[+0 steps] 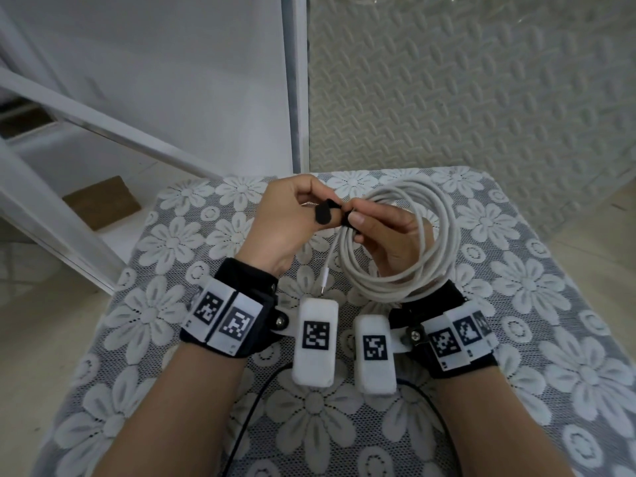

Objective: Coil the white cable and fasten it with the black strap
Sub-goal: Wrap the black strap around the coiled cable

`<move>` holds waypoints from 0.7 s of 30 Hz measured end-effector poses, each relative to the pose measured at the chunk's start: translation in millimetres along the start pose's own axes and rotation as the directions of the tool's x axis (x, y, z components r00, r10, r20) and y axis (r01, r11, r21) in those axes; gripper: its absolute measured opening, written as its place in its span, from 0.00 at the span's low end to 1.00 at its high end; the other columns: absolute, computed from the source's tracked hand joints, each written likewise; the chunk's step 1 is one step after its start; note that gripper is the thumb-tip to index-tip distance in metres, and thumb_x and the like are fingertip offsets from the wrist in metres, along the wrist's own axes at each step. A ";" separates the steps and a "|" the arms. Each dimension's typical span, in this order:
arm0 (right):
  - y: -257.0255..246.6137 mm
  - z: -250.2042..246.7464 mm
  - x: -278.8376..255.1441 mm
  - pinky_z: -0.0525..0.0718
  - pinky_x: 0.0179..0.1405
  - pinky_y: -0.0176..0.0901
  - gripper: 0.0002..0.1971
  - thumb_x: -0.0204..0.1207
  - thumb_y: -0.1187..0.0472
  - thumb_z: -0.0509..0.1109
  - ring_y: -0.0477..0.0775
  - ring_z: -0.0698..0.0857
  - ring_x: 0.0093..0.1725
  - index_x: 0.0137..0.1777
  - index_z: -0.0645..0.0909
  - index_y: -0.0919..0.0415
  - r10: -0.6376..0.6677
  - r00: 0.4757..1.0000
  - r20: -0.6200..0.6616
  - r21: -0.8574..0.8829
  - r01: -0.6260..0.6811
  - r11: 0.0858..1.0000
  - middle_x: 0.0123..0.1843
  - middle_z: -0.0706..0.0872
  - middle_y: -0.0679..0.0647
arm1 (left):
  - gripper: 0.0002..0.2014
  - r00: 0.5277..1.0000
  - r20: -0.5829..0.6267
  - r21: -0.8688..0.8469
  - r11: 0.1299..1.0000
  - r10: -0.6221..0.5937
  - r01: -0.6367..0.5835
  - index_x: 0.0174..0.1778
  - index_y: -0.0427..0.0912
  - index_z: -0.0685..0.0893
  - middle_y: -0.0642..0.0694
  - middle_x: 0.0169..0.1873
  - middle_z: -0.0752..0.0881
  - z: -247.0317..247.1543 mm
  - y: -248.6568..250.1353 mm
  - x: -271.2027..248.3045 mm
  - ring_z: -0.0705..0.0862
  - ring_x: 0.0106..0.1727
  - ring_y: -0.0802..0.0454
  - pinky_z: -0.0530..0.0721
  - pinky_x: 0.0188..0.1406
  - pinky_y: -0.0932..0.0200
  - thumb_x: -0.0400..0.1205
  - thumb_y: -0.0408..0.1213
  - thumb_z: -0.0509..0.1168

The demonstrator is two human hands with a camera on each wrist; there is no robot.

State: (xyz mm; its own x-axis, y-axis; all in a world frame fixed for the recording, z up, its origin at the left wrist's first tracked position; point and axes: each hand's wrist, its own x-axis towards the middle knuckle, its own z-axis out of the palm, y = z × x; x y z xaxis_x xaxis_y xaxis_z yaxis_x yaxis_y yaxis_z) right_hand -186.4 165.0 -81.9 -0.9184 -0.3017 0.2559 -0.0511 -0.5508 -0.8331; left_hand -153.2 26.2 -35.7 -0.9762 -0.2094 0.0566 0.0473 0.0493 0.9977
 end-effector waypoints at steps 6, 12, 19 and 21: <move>1.3 0.0 2.1 0.83 0.33 0.29 0.14 0.64 0.74 0.75 0.43 0.85 0.29 0.36 0.92 0.51 -0.057 0.997 -0.058 -0.057 0.053 0.997 0.37 0.92 0.50 | 0.07 0.997 -0.050 0.019 0.998 0.063 -0.062 0.37 0.32 0.86 0.36 0.37 0.90 2.0 2.5 -0.6 0.89 0.39 0.47 0.88 0.41 0.59 0.67 0.23 0.77; 0.9 -6.8 4.3 0.83 0.35 0.29 0.14 0.70 0.68 0.74 0.40 0.86 0.31 0.38 0.91 0.45 -0.116 0.993 -0.034 -0.221 0.106 0.969 0.35 0.90 0.44 | 0.06 0.999 0.008 -0.033 0.998 0.044 -0.044 0.35 0.35 0.87 0.39 0.34 0.90 3.9 7.1 -3.9 0.90 0.36 0.49 0.87 0.40 0.60 0.69 0.21 0.75; -0.5 -0.5 5.4 0.83 0.32 0.26 0.06 0.67 0.60 0.71 0.39 0.88 0.32 0.34 0.90 0.52 -0.037 0.997 -0.072 -0.220 0.020 0.975 0.30 0.90 0.44 | 0.07 0.995 0.040 -0.020 0.995 0.095 -0.094 0.38 0.32 0.89 0.40 0.33 0.91 -0.7 12.3 -6.0 0.91 0.37 0.47 0.89 0.42 0.56 0.66 0.22 0.77; 2.3 -3.6 5.5 0.84 0.35 0.27 0.10 0.72 0.67 0.73 0.40 0.89 0.36 0.37 0.91 0.51 -0.095 0.993 -0.065 -0.224 0.079 0.971 0.35 0.91 0.44 | 0.07 0.992 0.043 0.054 0.991 0.120 -0.123 0.37 0.35 0.89 0.41 0.33 0.91 -0.7 11.7 -5.4 0.91 0.37 0.48 0.89 0.42 0.55 0.65 0.25 0.79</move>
State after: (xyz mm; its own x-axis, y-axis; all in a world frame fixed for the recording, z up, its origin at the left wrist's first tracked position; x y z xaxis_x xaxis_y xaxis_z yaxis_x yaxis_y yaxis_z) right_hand -193.0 164.9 -84.1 -0.9327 -0.1970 0.3020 -0.2099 -0.3845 -0.8990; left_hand -147.3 27.3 -24.4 -0.9717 -0.1594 0.1745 0.1550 0.1275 0.9797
